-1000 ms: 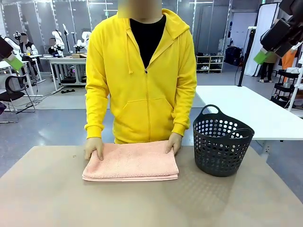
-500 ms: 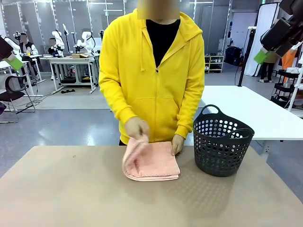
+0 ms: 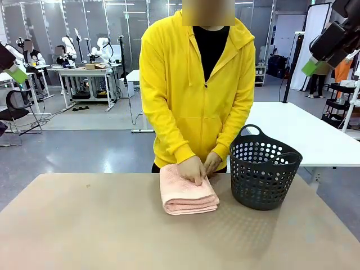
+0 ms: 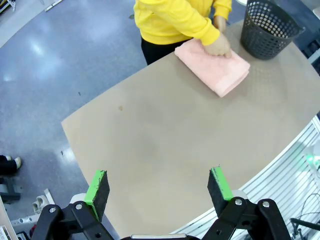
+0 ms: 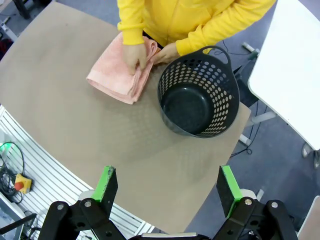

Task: Fold the towel.
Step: Pick up the 100 cm Hotel Towel and place it on the left side of the table.

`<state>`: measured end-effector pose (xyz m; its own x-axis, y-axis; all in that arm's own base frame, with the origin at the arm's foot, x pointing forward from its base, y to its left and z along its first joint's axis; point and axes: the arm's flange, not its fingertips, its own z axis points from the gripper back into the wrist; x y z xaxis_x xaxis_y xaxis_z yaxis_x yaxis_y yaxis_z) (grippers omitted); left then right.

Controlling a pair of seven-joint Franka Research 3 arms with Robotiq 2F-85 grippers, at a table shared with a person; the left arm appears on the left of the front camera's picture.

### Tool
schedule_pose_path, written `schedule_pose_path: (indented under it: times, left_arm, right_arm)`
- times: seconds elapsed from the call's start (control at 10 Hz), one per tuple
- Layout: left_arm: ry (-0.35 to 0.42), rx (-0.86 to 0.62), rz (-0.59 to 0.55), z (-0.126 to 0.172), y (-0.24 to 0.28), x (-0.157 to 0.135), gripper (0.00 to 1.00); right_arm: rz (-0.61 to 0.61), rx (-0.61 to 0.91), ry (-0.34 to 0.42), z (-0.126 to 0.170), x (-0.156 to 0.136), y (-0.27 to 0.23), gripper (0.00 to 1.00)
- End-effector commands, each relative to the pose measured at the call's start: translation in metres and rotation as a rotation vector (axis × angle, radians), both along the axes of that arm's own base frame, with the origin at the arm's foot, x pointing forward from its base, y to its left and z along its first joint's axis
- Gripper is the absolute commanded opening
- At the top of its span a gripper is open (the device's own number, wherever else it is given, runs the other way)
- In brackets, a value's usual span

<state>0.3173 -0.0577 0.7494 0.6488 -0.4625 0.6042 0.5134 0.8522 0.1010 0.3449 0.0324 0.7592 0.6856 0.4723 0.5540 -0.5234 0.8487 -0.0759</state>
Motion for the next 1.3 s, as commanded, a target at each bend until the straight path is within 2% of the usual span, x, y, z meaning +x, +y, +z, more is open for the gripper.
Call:
schedule_pose_path:
  times: [0.0, 1.2]
  left_arm:
    - [0.011, 0.007, 0.005, 0.0047, 0.0013, 0.0001, 1.00]
    - [0.011, 0.007, 0.005, 0.0047, 0.0013, 0.0001, 1.00]
  right_arm:
    - [-0.002, -0.005, 0.008, 0.0008, 0.0014, -0.0019, 1.00]
    - [-0.002, -0.005, 0.008, 0.0008, 0.0014, -0.0019, 1.00]
